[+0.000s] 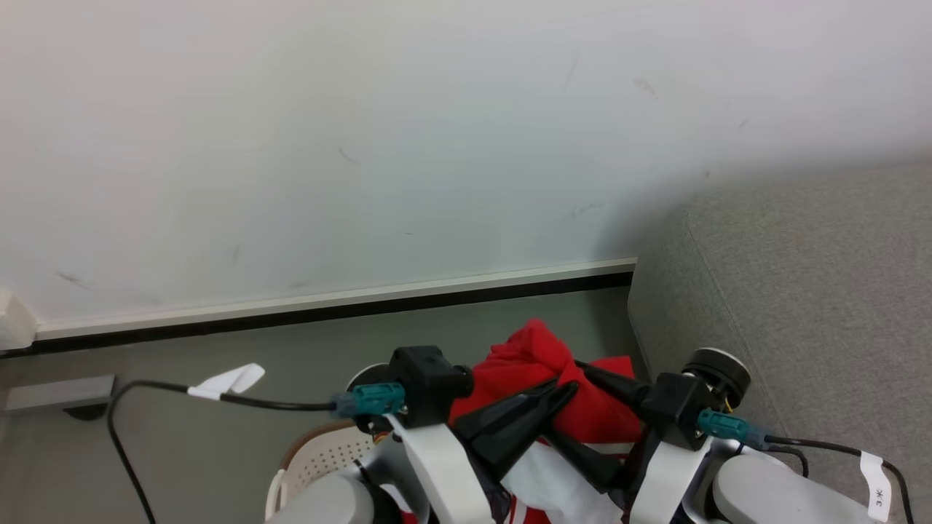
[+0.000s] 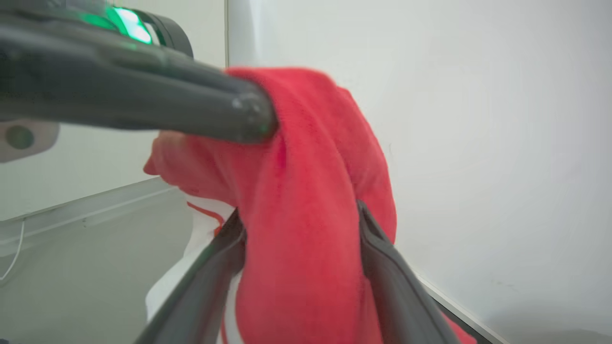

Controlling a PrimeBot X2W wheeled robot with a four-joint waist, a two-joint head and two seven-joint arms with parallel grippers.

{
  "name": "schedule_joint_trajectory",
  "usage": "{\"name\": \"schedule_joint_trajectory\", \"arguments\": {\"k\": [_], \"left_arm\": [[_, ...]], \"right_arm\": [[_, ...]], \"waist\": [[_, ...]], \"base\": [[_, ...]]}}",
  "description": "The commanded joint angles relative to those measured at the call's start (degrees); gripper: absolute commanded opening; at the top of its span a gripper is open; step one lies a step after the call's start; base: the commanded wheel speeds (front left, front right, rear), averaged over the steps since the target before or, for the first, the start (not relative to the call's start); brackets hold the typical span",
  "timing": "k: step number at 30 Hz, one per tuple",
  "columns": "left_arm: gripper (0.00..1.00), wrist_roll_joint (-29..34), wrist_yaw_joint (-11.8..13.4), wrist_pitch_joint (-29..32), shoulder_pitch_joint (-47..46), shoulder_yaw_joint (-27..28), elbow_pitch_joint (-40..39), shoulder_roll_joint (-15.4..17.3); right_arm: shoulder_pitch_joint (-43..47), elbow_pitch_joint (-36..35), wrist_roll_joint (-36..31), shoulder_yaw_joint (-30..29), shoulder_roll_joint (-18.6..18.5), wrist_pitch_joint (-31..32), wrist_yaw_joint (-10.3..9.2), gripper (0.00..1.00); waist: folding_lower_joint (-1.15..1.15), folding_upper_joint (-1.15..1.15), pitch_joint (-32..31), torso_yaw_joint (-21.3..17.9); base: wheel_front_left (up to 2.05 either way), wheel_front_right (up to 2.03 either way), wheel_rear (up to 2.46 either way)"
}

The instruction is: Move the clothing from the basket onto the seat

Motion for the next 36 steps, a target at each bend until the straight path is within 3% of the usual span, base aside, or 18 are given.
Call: {"name": "schedule_joint_trajectory", "arguments": {"k": [1,6,7,9,10,17,19,20,21,28,36], "left_arm": [[0.00,-0.63,-0.29,-0.19,-0.72,-0.14,-0.26,0.19],[0.00,-1.74,-0.32,-0.70,-1.71,-0.98,0.11,0.02],[0.00,-1.88,-0.32,-0.89,-1.86,-1.13,0.25,0.01],[0.00,-2.16,-0.33,-1.10,-1.99,-1.36,0.42,-0.03],[0.00,-2.26,-0.34,-1.19,-2.04,-1.47,0.44,-0.02],[0.00,-1.63,0.68,-2.63,-1.88,-0.85,1.22,0.42],[0.46,-1.23,1.02,-3.33,-1.49,-0.68,1.57,0.38],[0.85,-0.93,1.17,-3.66,-1.41,-0.67,1.79,0.44],[1.00,-0.72,1.41,-3.98,-1.26,-0.59,2.01,0.41],[1.00,0.56,3.25,-6.75,-0.53,0.52,3.35,0.01],[1.00,2.06,4.19,-11.20,1.83,-0.18,6.59,-0.74]], "right_arm": [[-0.90,0.44,0.29,0.25,-0.03,-0.37,-0.12,1.00],[-1.44,0.70,1.94,2.61,0.84,-0.79,-0.12,1.00],[-1.55,1.04,2.20,2.50,1.03,-1.21,-0.12,0.75],[-1.54,1.97,2.32,2.38,1.62,-1.77,-0.12,0.15],[-1.36,2.41,2.53,2.32,1.91,-2.20,-0.12,0.00],[0.01,3.98,2.60,0.04,3.26,-4.78,-0.12,0.00],[0.46,4.12,2.40,-0.55,3.18,-5.26,-0.12,0.00],[0.60,4.14,2.32,-0.78,3.02,-5.22,-0.12,0.00],[0.76,4.18,2.31,-1.06,2.82,-5.36,-0.12,0.00],[2.40,3.74,1.18,-5.37,0.56,-5.86,-0.12,0.00],[5.61,1.35,-1.08,-13.06,-2.67,-6.13,-0.12,0.00]], "waist": [[0.00,0.00,-0.02,-0.01],[0.00,0.00,-0.16,0.05],[0.00,0.00,-0.15,0.03],[0.00,0.00,-0.12,0.01],[0.00,0.00,-0.11,0.01],[0.00,0.00,-0.18,-0.05],[0.00,0.00,-0.20,-0.12],[0.00,0.00,-0.19,-0.14],[0.00,0.00,-0.17,-0.18],[0.00,0.00,0.24,-1.15],[0.00,0.00,0.88,-5.25]], "base": [[0.00,0.00,0.00],[0.00,0.00,0.00],[0.00,0.00,0.00],[0.00,0.00,0.00],[0.00,0.00,0.00],[0.00,0.00,0.00],[0.00,0.00,0.00],[0.00,0.00,0.00],[0.00,0.00,0.00],[0.00,0.00,0.00],[0.00,0.00,0.00]]}}
